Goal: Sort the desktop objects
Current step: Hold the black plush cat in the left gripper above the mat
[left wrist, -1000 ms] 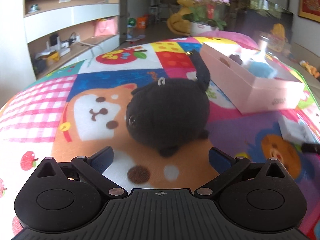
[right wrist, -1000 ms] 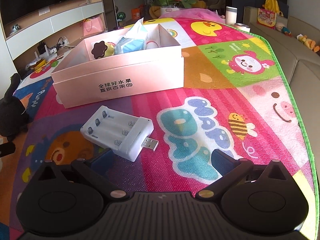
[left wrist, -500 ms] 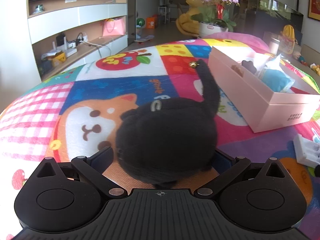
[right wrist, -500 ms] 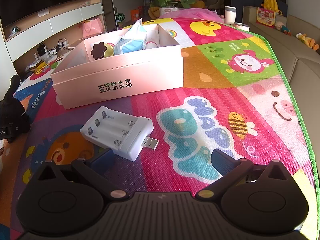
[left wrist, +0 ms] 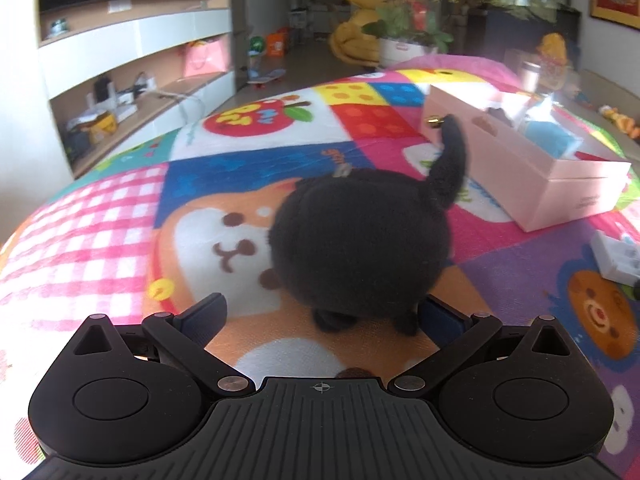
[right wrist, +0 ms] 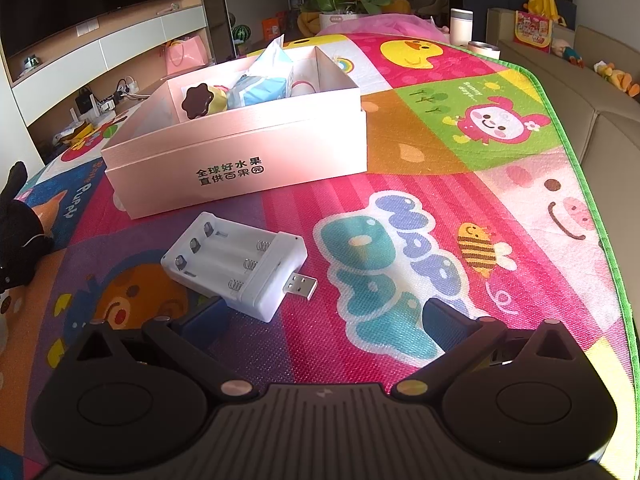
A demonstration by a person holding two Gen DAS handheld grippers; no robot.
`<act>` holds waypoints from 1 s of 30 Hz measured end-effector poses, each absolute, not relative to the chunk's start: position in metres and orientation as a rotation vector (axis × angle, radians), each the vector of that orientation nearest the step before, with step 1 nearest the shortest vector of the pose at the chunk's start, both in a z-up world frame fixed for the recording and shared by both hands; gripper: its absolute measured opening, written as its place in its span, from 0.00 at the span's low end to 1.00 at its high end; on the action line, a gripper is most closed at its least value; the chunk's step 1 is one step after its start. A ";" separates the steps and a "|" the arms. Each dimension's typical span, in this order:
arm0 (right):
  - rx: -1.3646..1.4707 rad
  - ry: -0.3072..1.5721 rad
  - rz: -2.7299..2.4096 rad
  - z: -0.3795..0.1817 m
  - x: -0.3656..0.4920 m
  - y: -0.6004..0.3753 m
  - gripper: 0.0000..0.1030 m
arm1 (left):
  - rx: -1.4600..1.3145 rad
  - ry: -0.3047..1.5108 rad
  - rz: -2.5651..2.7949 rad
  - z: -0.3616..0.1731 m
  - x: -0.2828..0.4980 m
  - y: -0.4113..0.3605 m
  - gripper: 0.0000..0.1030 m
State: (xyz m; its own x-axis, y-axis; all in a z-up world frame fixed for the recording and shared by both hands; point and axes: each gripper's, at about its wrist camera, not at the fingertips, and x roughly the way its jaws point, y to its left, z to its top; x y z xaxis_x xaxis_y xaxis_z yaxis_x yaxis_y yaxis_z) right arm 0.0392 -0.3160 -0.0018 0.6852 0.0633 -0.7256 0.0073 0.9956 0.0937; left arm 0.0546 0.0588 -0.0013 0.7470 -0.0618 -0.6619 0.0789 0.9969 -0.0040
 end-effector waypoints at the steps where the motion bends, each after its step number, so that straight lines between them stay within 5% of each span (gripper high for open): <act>1: 0.093 0.816 0.033 -0.002 0.039 -0.316 1.00 | 0.038 0.722 -0.101 -0.001 0.055 0.056 1.00; 26: -0.090 0.783 -0.014 0.010 0.058 -0.335 1.00 | 0.032 0.623 -0.039 0.003 0.066 0.034 1.00; 30: 0.052 0.767 0.030 0.017 0.057 -0.351 1.00 | 0.000 0.652 -0.030 0.001 0.071 0.039 1.00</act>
